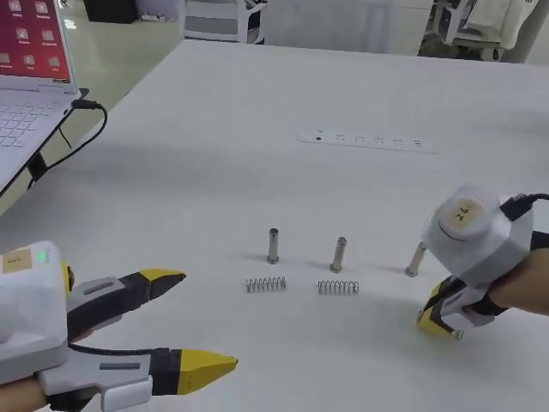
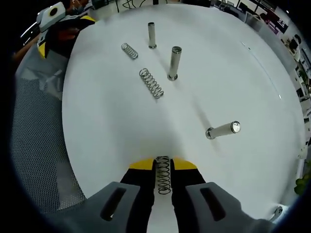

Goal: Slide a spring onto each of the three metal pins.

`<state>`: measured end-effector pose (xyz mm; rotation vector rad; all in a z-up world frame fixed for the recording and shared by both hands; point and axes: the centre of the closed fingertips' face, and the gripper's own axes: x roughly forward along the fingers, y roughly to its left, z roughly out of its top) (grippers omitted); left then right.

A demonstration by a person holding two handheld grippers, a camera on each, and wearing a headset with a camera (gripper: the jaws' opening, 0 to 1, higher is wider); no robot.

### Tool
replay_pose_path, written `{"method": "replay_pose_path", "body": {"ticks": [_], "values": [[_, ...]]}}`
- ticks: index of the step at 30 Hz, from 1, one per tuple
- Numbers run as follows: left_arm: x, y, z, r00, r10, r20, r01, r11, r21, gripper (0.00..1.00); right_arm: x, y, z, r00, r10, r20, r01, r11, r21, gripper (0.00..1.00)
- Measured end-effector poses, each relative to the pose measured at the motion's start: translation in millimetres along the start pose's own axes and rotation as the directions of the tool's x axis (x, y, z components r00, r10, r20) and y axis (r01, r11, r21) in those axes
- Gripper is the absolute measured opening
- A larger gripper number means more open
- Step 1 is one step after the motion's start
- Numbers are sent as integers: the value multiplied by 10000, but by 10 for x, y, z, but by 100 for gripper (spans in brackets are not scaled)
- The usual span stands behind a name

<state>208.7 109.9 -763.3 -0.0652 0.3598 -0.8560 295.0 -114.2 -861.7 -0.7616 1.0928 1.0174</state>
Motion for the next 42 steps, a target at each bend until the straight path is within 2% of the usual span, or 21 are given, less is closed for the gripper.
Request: {"method": "replay_pose_path", "body": {"ticks": [9, 17, 22, 28, 33, 35, 36, 37, 38, 42], "values": [[-5, -4, -4, 10000, -14, -35, 14, 10000, 67, 74, -19, 23, -9, 10000, -17, 78, 15, 9998, 192, 8], [9, -31, -7, 9998, -175, -120, 176, 9998, 91, 74, -194, 60, 134, 9939, -259, 1072, 202, 9983, 543, 8], [3, -48, 14, 9996, -263, -124, 265, 9996, 140, 73, -323, 142, 288, 9819, -358, 1858, 235, 9974, 679, 8], [-12, -44, 137, 9990, -430, 73, 429, 9990, 132, 72, -489, 234, 544, 9514, -296, 3064, -33, 9943, 1062, 8], [49, -84, 238, 9978, -665, 48, 662, 9970, 405, 71, -626, 286, 715, 9178, -325, 3958, -224, 9908, 1335, 8], [80, -100, 268, 9968, -796, 48, 793, 9957, 475, 70, -691, 306, 799, 8977, -362, 4390, -297, 9894, 1421, 8], [96, -109, 281, 9962, -869, 42, 866, 9950, 493, 70, -705, 312, 816, 8936, -358, 4474, -331, 9889, 1452, 8], [122, -120, 292, 9954, -956, -3, 955, 9940, 532, 70, -751, 335, 880, 8772, -340, 4789, -435, 9878, 1497, 8], [147, -134, 309, 9943, -1062, -15, 1061, 9927, 564, 69, -789, 366, 919, 8672, -288, 4972, -541, 9870, 1516, 8], [221, -188, 356, 9894, -1450, -125, 1455, 9869, 702, 67, -876, 434, 1019, 8470, -235, 5311, -609, 9882, 1408, 8]]}}
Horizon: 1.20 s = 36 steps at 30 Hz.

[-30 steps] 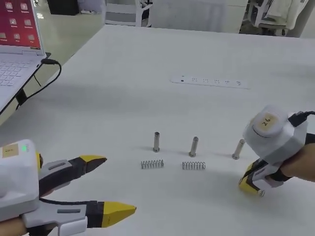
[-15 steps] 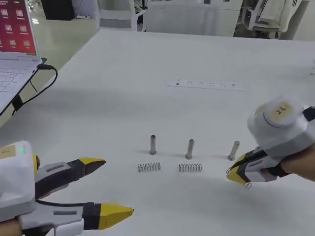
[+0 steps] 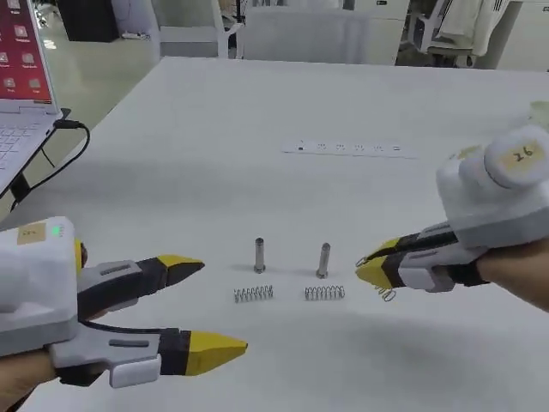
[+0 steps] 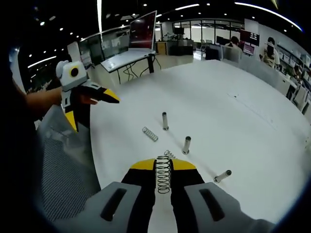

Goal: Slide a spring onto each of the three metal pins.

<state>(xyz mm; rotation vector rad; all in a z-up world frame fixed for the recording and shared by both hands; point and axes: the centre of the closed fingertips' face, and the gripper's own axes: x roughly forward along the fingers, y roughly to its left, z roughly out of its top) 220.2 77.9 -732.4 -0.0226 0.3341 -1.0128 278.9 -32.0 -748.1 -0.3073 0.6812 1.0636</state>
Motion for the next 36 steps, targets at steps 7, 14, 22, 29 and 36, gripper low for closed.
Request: {"method": "replay_pose_path", "body": {"ticks": [7, 14, 22, 29, 36], "values": [[98, -44, 78, 9983, -584, -91, 585, 9983, 85, 65, -58, 158, 307, 9931, 406, 1103, -421, 9990, 118, 8], [241, -81, 168, 9947, -1019, -105, 1020, 9946, 194, 63, -60, 193, 447, 9867, 476, 1554, -511, 9985, 189, 8], [416, -65, 215, 9888, -1490, 96, 1493, 9882, -353, 53, 33, 255, 523, 9802, 639, 1874, -713, 9969, 329, 8], [535, -36, 149, 9840, -1779, 113, 1780, 9763, -1232, 47, 106, 278, 512, 9748, 785, 2086, -984, 9914, 867, 8], [657, -61, 135, 9799, -1982, 222, 1988, 9621, -1866, 41, 167, 322, 495, 9732, 888, 2121, -1134, 9878, 1070, 8]]}}
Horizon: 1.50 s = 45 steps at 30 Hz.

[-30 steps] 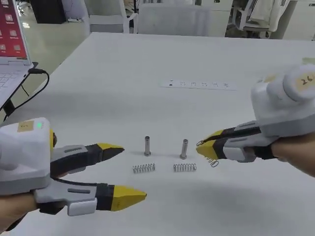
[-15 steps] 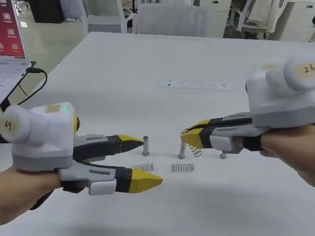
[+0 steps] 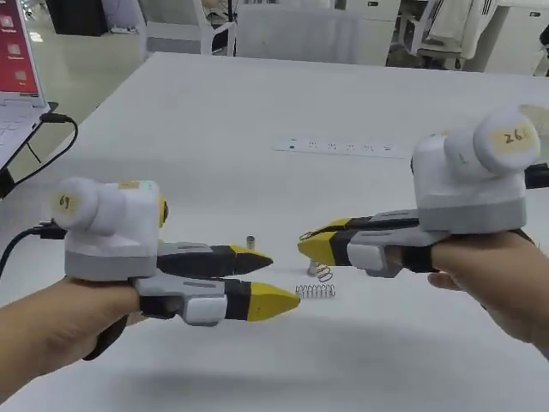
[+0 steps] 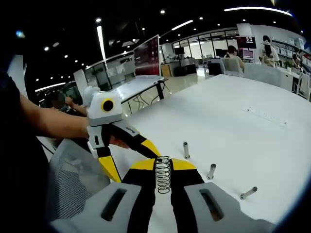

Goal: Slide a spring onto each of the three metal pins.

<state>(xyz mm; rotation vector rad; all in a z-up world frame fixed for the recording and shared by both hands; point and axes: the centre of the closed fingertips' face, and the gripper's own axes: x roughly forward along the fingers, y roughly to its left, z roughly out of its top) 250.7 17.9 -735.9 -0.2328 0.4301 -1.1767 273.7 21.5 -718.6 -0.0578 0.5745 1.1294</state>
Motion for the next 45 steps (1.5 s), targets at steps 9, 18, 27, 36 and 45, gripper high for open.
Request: {"method": "replay_pose_path", "body": {"ticks": [9, 18, 27, 36, 45], "values": [[96, 2, 3, 10000, -13, 92, 18, 9990, -449, 31, 53, 19, 32, 9993, 102, 355, -113, 9995, 308, 8], [146, -3, -14, 9999, 101, 74, -97, 9986, -511, 21, 81, 79, 40, 9985, 285, 466, -304, 9987, 413, 8], [167, 11, 16, 9996, 208, 174, -198, 9983, -550, 14, 86, 140, 64, 9972, 363, 647, -396, 9979, 503, 8], [190, -20, 9, 9997, 166, 169, -160, 9993, -346, 5, 80, 172, 79, 9962, 369, 795, -418, 9972, 615, 8], [177, -11, -7, 9996, 265, 2, -264, 9990, 351, 3, 56, 186, 73, 9963, 389, 770, -435, 9973, 588, 8]]}}
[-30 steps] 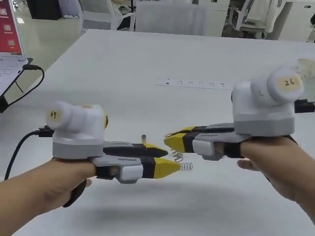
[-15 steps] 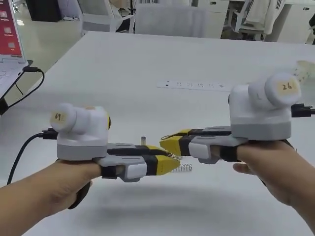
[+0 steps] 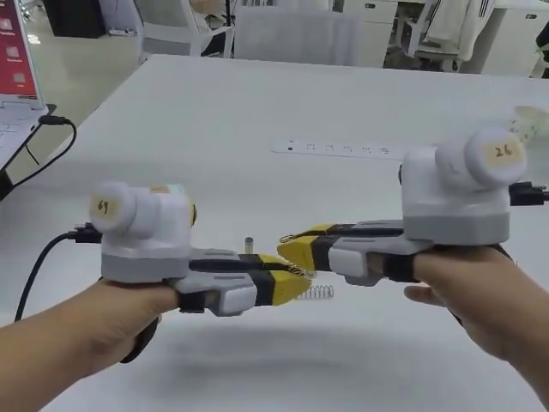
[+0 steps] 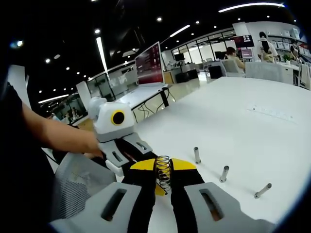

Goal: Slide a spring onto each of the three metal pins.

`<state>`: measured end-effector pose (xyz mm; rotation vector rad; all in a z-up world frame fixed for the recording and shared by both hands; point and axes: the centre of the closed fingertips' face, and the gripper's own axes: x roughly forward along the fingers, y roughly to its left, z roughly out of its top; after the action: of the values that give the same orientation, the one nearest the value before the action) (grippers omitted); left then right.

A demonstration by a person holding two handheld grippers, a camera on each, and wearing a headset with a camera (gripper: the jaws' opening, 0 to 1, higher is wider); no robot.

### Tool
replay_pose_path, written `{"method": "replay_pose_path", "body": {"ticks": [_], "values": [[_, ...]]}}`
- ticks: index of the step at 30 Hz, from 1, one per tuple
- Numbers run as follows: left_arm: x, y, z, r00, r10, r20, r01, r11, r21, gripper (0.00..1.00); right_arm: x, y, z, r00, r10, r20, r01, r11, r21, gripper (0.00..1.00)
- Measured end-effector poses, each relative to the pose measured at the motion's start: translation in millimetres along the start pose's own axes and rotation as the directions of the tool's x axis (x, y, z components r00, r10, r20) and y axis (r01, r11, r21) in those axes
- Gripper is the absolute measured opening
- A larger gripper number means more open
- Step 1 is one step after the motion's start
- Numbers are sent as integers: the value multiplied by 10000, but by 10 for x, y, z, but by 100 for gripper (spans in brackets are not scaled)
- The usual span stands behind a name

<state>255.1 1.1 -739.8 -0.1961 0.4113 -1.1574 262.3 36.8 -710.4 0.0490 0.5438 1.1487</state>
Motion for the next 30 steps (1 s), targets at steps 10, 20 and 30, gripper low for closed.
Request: {"method": "replay_pose_path", "body": {"ticks": [10, 20, 30], "values": [[-47, 8, -80, 9965, 161, -823, -22, 9861, 1661, 2, -34, 24, -71, 9992, 198, -351, -200, 9998, -56, 8], [-67, -57, -162, 9807, 136, -1948, 540, 9398, 3375, 2, -90, 94, -182, 9902, 583, -1269, -650, 9967, -494, 8], [-40, -216, -340, 9429, 169, -3326, 1514, 8677, 4735, 2, -178, 215, -424, 9357, 921, -3404, -1486, 9784, -1436, 8]]}}
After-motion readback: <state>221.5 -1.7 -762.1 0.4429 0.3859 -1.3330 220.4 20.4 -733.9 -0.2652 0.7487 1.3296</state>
